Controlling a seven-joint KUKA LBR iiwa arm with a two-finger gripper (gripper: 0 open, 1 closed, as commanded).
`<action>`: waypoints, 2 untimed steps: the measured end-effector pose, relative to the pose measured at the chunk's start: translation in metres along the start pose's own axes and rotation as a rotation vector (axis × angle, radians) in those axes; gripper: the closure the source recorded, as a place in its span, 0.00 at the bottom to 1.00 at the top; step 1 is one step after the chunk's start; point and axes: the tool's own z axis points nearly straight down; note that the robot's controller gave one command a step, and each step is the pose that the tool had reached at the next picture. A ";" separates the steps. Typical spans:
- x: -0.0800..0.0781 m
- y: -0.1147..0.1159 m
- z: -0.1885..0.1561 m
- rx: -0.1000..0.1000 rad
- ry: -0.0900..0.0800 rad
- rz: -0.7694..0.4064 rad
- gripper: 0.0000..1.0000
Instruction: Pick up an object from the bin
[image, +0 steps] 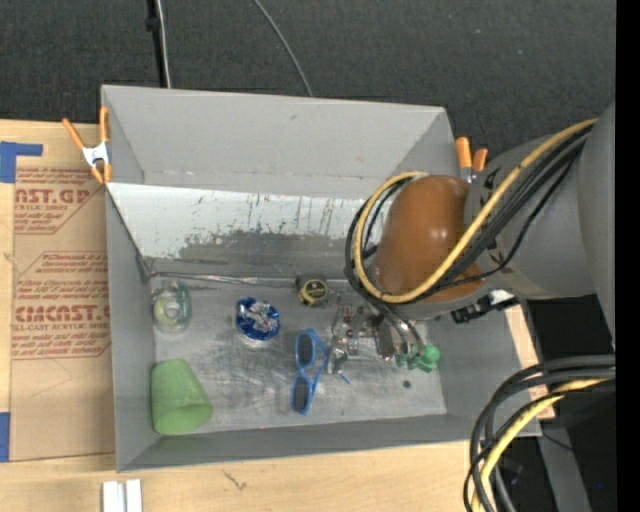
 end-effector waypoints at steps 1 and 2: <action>0.015 -0.005 0.037 0.001 0.004 -0.463 1.00; 0.015 -0.005 0.037 0.000 0.005 -0.462 0.00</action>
Offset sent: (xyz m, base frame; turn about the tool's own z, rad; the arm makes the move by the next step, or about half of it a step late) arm -0.0147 -0.0052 -0.0362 -0.4620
